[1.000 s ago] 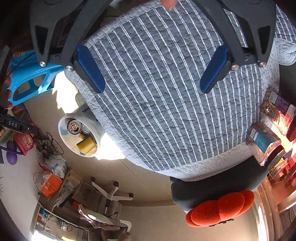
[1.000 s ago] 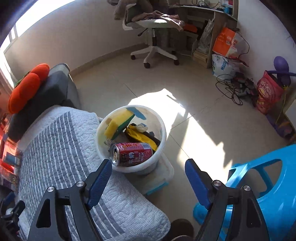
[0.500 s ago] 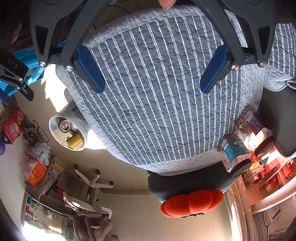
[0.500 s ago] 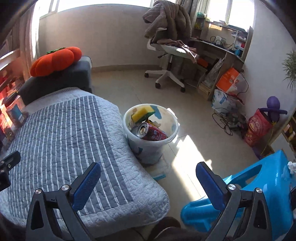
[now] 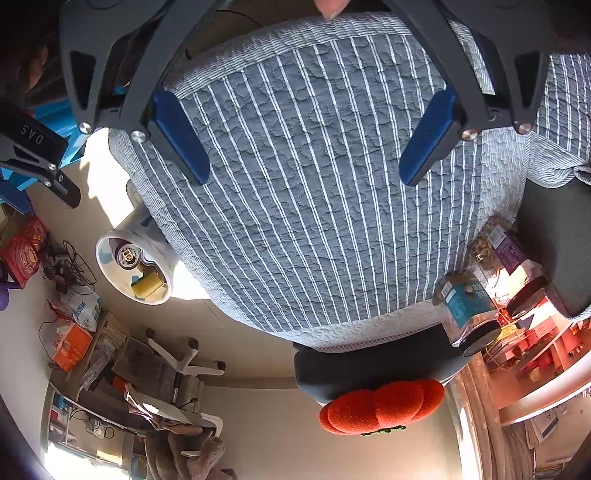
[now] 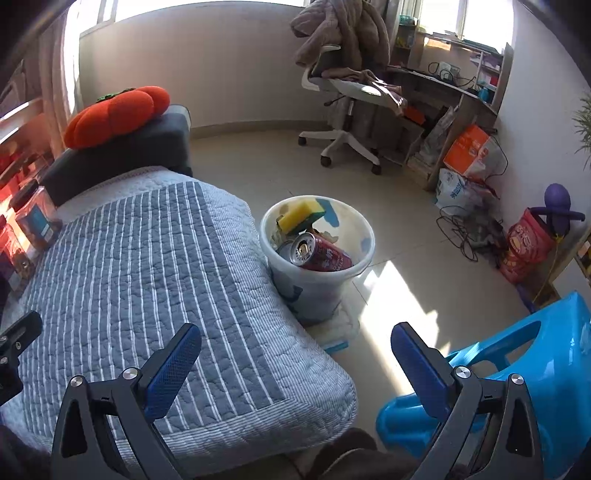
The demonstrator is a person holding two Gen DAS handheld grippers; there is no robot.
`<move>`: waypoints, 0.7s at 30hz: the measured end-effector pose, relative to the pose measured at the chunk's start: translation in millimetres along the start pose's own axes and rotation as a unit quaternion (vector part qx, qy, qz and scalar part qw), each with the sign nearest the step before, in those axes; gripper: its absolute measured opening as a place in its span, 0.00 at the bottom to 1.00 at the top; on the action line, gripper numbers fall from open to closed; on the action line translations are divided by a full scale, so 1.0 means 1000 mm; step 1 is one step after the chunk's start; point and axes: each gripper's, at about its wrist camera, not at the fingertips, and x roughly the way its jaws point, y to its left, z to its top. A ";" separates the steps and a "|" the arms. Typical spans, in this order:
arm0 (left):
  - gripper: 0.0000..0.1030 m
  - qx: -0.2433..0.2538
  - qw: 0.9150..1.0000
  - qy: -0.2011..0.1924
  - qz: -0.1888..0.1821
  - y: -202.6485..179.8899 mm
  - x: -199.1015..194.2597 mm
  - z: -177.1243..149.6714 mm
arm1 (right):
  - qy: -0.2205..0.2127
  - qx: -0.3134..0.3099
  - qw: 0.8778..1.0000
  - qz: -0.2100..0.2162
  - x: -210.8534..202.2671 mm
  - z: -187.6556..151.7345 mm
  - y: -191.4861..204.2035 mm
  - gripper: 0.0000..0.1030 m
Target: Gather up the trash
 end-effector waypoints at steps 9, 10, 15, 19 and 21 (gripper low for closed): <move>0.99 0.011 1.000 0.009 -0.010 -0.008 0.000 -0.005 | 0.004 0.005 1.000 0.001 0.001 -0.002 -0.004 1.00; 0.99 0.012 1.000 0.010 -0.011 -0.008 0.000 -0.005 | 0.003 0.006 1.000 0.000 0.001 -0.002 -0.004 1.00; 0.99 0.016 1.000 0.010 -0.012 -0.010 0.000 -0.006 | 0.003 0.008 1.000 0.000 0.001 -0.002 -0.005 1.00; 0.99 0.016 1.000 0.011 -0.010 -0.010 0.000 -0.006 | 0.003 0.008 1.000 0.000 0.001 -0.002 -0.004 1.00; 0.99 0.016 1.000 0.010 -0.011 -0.010 0.000 -0.006 | 0.002 0.007 1.000 0.000 0.001 -0.002 -0.004 1.00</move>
